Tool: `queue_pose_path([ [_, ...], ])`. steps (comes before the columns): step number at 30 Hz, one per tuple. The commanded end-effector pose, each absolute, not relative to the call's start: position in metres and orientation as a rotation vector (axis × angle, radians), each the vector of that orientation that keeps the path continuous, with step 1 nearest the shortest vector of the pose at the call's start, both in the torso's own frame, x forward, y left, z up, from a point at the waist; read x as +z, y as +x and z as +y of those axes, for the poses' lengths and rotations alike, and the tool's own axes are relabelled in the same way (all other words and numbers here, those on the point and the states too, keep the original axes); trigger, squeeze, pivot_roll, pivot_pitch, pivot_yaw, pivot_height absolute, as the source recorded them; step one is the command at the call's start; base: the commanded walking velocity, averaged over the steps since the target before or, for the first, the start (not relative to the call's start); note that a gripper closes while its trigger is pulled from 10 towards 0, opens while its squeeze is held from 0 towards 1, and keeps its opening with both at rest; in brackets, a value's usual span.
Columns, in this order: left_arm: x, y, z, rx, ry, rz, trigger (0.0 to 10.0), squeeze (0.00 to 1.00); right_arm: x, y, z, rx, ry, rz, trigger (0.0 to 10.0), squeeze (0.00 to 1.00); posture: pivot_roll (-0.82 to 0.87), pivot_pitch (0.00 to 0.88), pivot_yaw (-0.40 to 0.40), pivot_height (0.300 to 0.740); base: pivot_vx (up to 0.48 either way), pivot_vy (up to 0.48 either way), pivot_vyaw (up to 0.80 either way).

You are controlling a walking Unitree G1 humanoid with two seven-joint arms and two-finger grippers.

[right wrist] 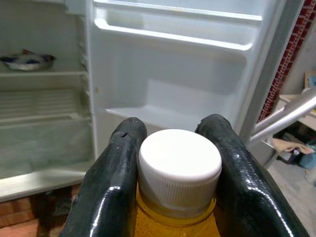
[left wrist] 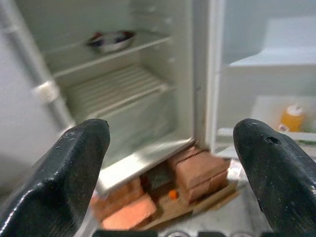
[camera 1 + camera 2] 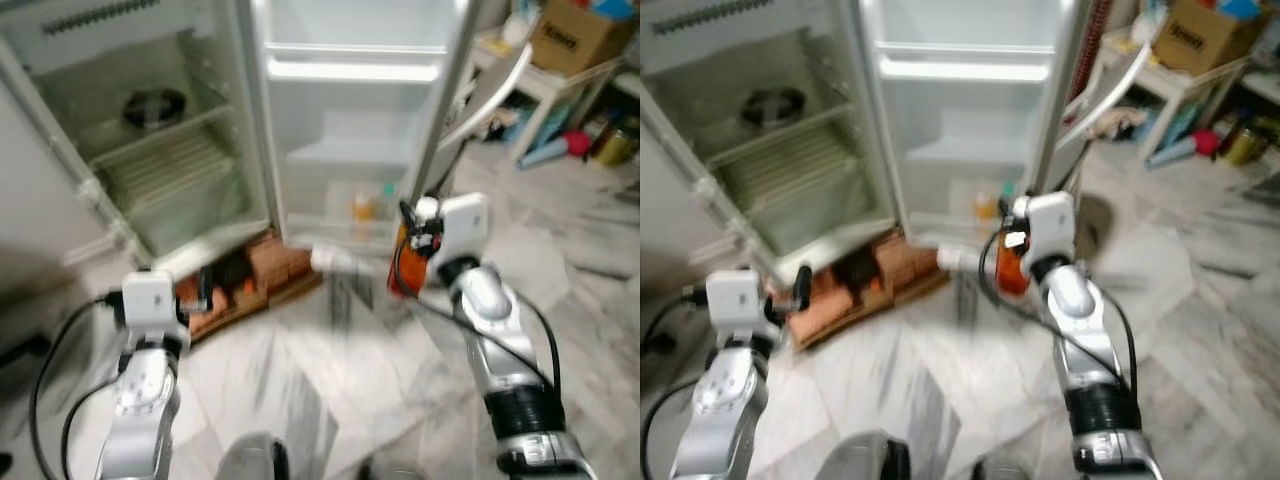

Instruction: Restocking fridge

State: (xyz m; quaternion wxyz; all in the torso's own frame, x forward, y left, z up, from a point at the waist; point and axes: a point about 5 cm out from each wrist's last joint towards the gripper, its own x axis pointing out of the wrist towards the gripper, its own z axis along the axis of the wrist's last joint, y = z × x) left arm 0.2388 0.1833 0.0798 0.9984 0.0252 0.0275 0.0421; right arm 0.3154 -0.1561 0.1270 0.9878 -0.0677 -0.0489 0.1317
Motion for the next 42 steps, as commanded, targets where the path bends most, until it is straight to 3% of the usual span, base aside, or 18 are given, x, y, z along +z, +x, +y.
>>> queue_pose_path([
  [1, 0.079, 0.24, 0.177, 0.057, 0.043, 0.06, 10.0, 0.0, 0.124, 0.314, -0.167, 0.254, -0.143, -0.078, 10.0, 0.0, 0.12, 0.085, -0.008, 0.74, 0.24, 0.416, 0.0],
  [12, 0.08, 0.237, 0.183, 0.01, 0.085, 0.068, 10.0, 0.0, 0.115, 0.302, -0.165, 0.273, -0.13, -0.032, 10.0, 0.0, 0.15, 0.073, -0.014, 0.74, 0.0, 0.425, 0.0],
  [25, 0.079, 0.227, 0.192, 0.029, 0.12, 0.062, 10.0, 0.0, 0.09, 0.286, -0.181, 0.0, -0.043, 0.024, 10.0, 0.0, 0.15, 0.08, -0.026, 0.74, 0.0, 0.0, 0.0],
  [42, 0.079, 0.226, 0.19, 0.023, 0.091, 0.055, 10.0, 0.0, 0.106, 0.296, -0.167, 0.107, -0.127, -0.053, 10.0, 0.0, 0.14, 0.101, -0.03, 0.74, 0.402, 0.063, 0.0],
])
